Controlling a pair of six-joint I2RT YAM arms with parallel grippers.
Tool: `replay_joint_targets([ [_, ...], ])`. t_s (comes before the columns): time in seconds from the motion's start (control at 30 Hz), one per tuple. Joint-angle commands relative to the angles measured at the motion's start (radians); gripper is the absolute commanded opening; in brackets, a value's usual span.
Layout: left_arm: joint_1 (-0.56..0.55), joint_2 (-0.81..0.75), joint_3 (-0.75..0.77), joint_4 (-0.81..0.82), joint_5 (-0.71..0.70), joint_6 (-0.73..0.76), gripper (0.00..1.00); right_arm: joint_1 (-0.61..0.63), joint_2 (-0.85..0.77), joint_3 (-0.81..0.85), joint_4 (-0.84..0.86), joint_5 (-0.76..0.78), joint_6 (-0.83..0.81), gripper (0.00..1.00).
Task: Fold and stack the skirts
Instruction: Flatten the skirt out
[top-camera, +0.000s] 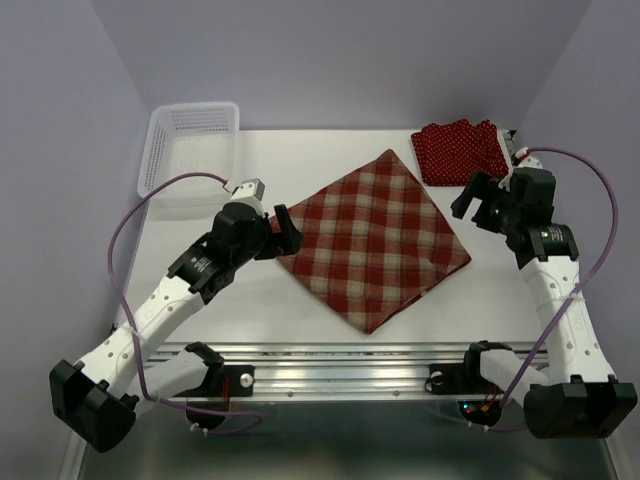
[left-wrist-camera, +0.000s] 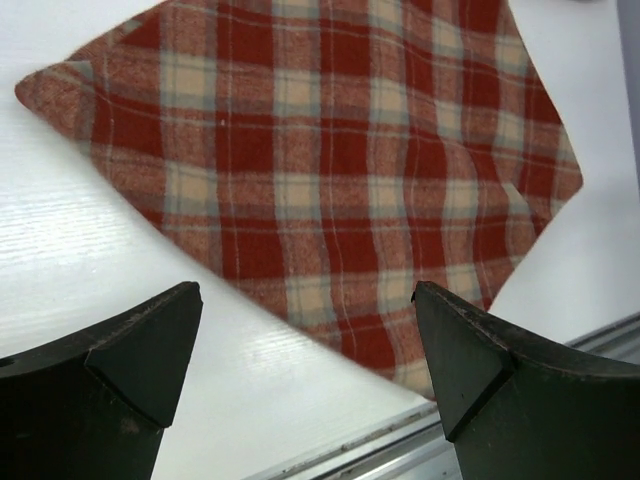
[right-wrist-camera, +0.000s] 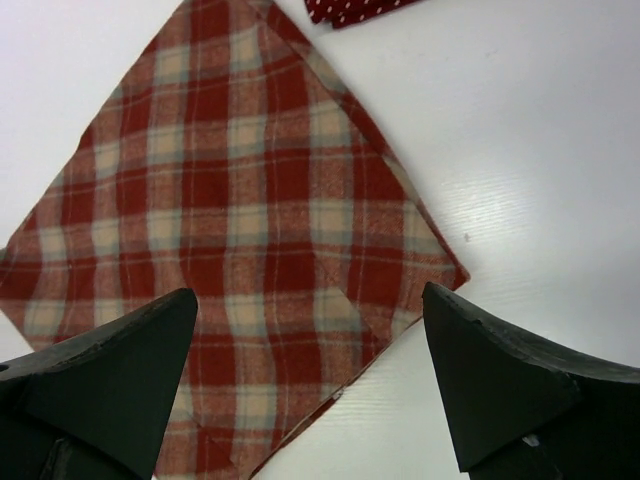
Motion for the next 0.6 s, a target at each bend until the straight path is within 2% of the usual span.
replay_joint_targets([
  [0.0, -0.005, 0.128, 0.053, 0.14, -0.071, 0.021, 0.99, 0.004, 0.03, -0.053, 0.082, -0.165, 0.039, 1.0],
  [0.17, -0.005, 0.406, 0.178, 0.212, -0.088, 0.054, 0.99, 0.004, 0.206, -0.157, 0.184, -0.266, 0.082, 1.0],
  [0.3, 0.006, 0.577, 0.264, 0.154, -0.175, 0.051, 0.99, 0.004, 0.343, -0.186, 0.237, -0.211, 0.079, 1.0],
  [0.57, 0.112, 0.76, 0.162, 0.249, -0.1, 0.015, 0.99, 0.004, 0.587, -0.173, 0.332, -0.105, 0.036, 1.0],
])
